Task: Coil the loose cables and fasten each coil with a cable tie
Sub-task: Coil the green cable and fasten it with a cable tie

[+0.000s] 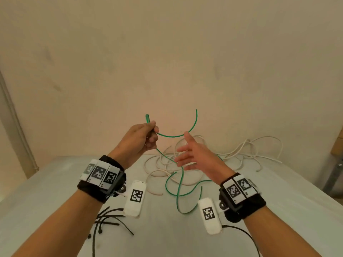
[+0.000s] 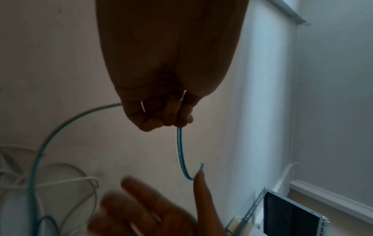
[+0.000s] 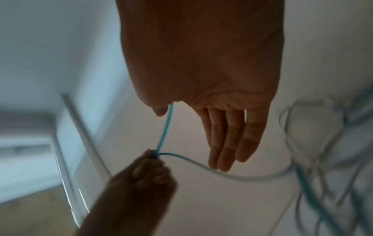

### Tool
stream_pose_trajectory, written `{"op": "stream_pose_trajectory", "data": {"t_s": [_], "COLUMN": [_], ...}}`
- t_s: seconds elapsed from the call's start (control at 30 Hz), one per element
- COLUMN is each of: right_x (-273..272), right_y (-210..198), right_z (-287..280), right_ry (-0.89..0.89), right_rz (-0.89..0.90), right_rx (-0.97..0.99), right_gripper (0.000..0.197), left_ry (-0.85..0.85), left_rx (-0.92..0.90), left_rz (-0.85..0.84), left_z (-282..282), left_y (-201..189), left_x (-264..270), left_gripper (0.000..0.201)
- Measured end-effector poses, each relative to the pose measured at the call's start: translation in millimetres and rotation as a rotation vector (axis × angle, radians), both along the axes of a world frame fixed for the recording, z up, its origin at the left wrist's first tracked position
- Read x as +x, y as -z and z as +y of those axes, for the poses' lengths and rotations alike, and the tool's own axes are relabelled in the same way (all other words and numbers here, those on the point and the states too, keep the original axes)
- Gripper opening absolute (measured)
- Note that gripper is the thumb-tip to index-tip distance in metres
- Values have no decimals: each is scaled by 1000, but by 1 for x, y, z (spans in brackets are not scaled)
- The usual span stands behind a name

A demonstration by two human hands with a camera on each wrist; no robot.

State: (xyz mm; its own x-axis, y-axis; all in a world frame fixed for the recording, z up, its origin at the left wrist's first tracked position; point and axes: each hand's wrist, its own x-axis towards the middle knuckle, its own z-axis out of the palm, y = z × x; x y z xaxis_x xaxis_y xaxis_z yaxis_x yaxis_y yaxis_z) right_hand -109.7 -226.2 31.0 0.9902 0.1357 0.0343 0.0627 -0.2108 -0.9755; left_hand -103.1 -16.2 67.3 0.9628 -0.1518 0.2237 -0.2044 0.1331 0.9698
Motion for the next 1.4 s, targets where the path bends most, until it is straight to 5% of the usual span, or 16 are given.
{"op": "stream_pose_trajectory", "data": {"t_s": [0.2, 0.3, 0.43, 0.53, 0.77, 0.87, 1.0, 1.23, 1.4], "right_x": [4, 1, -1, 1, 0, 0, 0, -1, 2], "right_y": [-9, -16, -11, -3, 1, -3, -4, 3, 8], "right_z": [29, 21, 15, 5, -9, -5, -2, -9, -6], "right_ry": [80, 1, 29, 90, 115, 112, 44, -35, -66], "right_rz": [-169, -104, -80, -62, -201, -366, -376, -517, -694], "right_rx": [418, 687, 714, 598, 75, -258, -410, -674, -897], "right_gripper": [33, 25, 26, 25, 31, 26, 33, 27, 18], "left_ry": [21, -45, -2, 20, 17, 75, 133, 365, 401], "left_rx": [22, -233, -505, -563, 225, 388, 332, -119, 202], "left_rz": [70, 255, 386, 398, 274, 146, 70, 258, 404], "left_z": [-25, -19, -10, -2, -4, -13, -15, 2, 1], "left_y": [21, 25, 22, 14, 13, 11, 8, -1, -1], "left_x": [-13, -4, 10, 21, 13, 4, 4, 5, 2], "left_gripper": [23, 16, 18, 18, 24, 26, 26, 51, 63]}}
